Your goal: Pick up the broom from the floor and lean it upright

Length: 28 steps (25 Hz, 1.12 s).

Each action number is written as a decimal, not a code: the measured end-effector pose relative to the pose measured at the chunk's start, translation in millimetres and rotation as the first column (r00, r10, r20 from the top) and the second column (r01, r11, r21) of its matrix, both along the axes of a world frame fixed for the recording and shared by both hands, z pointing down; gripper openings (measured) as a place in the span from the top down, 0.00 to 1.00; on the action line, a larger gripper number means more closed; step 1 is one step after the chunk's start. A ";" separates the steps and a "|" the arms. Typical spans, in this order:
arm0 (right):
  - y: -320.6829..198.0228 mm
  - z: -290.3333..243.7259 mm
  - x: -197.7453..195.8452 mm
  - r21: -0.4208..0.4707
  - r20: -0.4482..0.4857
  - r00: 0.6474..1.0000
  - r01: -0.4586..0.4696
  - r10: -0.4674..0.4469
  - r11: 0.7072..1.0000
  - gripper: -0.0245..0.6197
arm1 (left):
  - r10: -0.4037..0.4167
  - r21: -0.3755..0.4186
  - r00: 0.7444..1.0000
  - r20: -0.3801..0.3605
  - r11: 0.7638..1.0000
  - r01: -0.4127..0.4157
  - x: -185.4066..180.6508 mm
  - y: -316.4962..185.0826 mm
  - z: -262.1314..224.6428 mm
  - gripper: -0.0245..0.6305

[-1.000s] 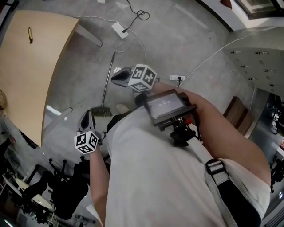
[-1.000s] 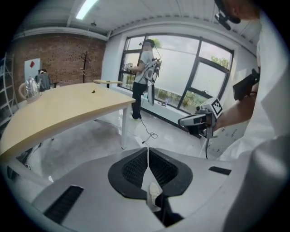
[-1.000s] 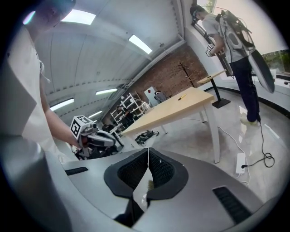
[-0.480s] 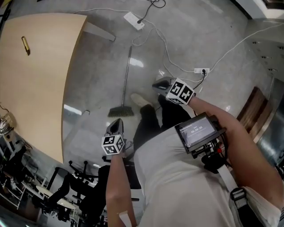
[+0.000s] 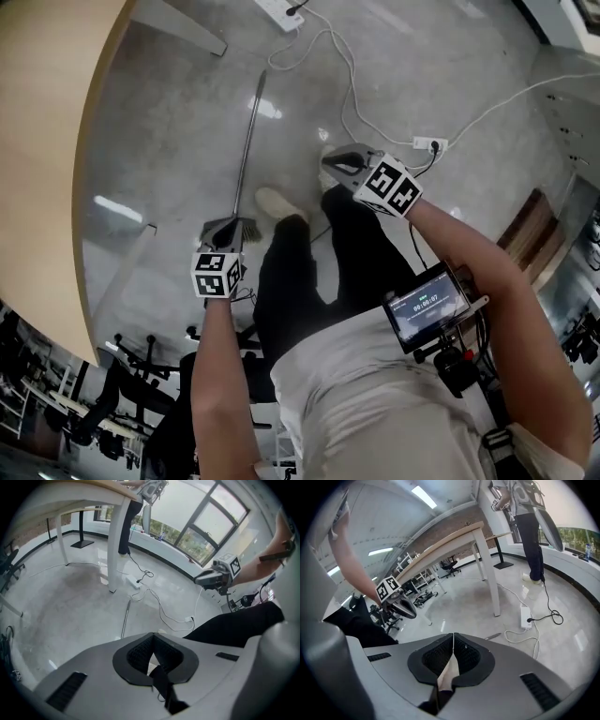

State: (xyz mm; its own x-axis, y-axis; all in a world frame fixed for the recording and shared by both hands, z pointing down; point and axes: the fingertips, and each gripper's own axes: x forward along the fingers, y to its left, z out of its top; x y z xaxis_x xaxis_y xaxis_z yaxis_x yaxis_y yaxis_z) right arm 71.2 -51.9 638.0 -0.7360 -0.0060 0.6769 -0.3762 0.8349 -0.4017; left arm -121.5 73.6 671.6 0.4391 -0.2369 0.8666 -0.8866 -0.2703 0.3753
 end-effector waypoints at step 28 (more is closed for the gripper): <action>-131.2 264.0 -51.4 0.167 -0.097 0.920 0.391 -0.380 0.905 0.93 | 0.153 0.119 0.983 0.097 0.979 -0.165 -16.4 -82.4 398.9 0.95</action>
State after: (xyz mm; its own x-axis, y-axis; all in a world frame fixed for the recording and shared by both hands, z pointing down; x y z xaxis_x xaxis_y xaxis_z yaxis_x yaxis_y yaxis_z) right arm 19.8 -183.1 902.0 -0.6626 0.1445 0.7349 -0.0296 0.9754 -0.2185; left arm -137.9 -8.8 1070.5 0.4042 -0.2796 0.8709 -0.8562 -0.4505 0.2527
